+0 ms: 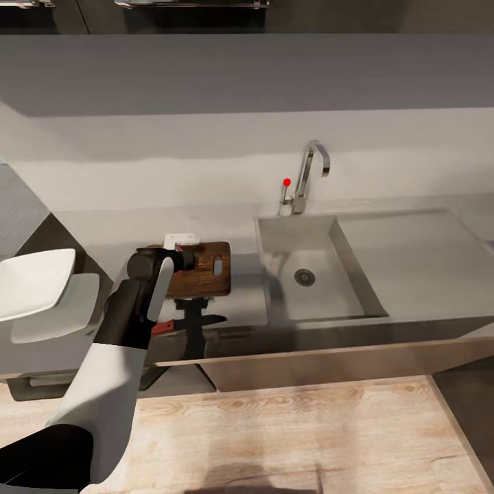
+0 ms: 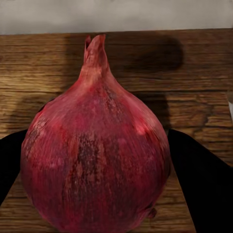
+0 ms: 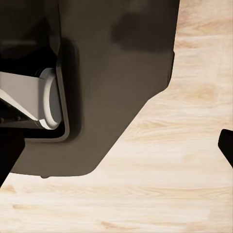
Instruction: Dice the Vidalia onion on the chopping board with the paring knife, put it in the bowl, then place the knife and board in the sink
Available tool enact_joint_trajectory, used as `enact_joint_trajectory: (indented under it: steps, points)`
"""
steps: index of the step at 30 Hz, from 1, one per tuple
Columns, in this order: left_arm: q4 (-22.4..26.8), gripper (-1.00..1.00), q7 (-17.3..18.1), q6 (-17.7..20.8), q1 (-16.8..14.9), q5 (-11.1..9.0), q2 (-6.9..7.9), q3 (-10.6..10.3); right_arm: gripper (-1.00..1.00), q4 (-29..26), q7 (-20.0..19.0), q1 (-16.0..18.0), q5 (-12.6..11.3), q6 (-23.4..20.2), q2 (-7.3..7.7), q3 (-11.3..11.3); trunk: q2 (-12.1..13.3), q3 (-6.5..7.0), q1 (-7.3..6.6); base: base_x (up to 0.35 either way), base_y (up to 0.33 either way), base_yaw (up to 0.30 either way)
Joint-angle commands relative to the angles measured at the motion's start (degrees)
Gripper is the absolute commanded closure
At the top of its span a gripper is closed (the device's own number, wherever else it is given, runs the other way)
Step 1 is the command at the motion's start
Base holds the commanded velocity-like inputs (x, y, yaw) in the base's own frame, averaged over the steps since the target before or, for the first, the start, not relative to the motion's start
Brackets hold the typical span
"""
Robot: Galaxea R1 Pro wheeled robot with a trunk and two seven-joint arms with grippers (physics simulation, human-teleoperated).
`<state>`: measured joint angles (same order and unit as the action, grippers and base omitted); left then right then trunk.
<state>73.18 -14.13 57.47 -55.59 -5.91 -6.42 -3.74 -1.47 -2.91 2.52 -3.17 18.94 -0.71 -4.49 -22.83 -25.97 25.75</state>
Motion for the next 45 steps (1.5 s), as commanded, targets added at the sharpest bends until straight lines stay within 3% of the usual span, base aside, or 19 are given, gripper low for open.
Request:
enact_joint_trajectory:
  steps: [1,35,36,45]
  points:
    - [0.02,1.00,-0.55,0.19,-0.04,-0.59,0.00,-0.04,-1.00,0.06,-0.08,0.03,-0.35,0.22,0.01,-0.43,-0.09,-0.08,0.03,0.034,0.000,0.000]
    - [-0.75,1.00,-0.55,0.02,-0.04,-0.50,0.27,-0.04,-1.00,0.06,-0.08,0.03,-0.35,0.22,0.01,-0.43,-0.09,-0.08,0.03,0.002,0.000,0.000]
    - [-0.82,-1.00,-0.55,0.01,-0.04,-0.50,0.27,-0.04,-1.00,0.06,-0.08,0.03,-0.35,0.22,0.01,-0.43,-0.09,-0.08,0.03,0.000,0.000,0.000]
    - [-0.82,-1.00,-0.55,0.01,-0.04,-0.50,0.27,-0.04,-1.00,0.06,-0.08,0.03,-0.35,0.22,0.01,-0.43,-0.09,-0.08,0.03,0.000,0.000,0.000]
